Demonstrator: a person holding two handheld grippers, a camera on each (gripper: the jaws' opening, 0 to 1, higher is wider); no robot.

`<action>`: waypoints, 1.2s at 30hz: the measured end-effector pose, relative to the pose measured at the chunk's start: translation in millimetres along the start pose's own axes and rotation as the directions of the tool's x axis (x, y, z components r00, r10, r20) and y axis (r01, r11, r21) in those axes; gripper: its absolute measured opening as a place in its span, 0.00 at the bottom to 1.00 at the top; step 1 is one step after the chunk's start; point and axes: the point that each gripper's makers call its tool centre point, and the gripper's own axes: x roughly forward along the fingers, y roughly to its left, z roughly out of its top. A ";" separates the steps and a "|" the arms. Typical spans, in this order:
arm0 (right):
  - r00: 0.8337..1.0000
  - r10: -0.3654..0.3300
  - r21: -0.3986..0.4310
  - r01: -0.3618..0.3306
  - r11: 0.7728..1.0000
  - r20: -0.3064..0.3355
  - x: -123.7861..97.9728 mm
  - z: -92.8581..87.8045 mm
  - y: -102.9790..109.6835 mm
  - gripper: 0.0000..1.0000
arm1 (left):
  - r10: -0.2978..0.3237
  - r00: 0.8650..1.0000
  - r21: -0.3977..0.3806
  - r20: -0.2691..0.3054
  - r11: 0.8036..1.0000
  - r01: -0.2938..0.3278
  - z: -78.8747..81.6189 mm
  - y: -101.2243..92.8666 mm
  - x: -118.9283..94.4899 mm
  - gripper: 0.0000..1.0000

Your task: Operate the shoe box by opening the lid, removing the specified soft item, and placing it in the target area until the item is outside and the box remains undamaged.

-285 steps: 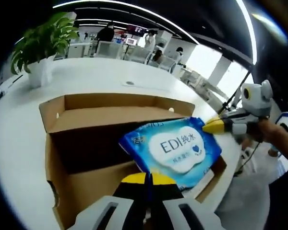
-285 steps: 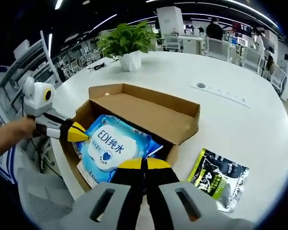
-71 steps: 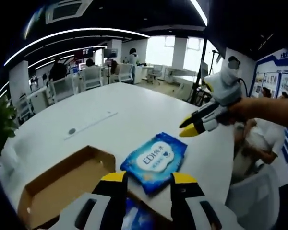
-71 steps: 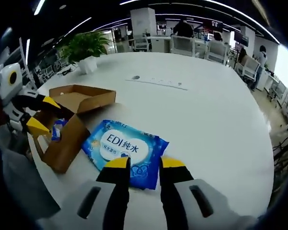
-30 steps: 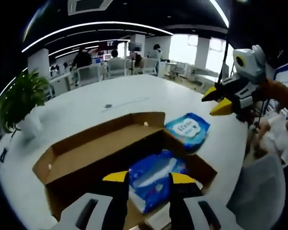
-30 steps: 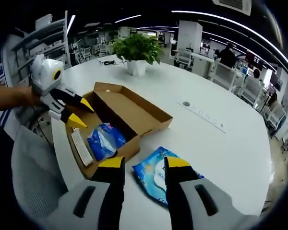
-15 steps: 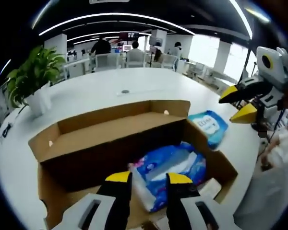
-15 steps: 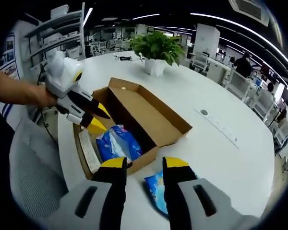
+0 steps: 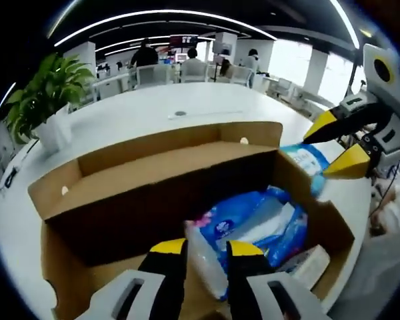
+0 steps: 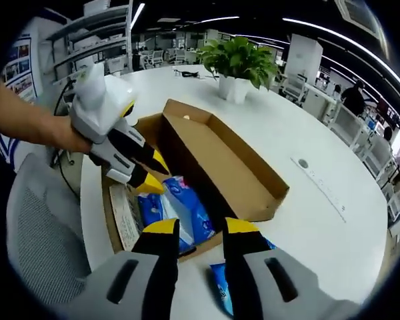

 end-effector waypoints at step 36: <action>0.993 -0.009 -0.118 -0.004 0.993 -0.116 55.6 -16.8 9.3 0.00 | -0.065 0.996 -0.126 0.060 0.989 0.072 18.0 -5.4 -19.1 0.00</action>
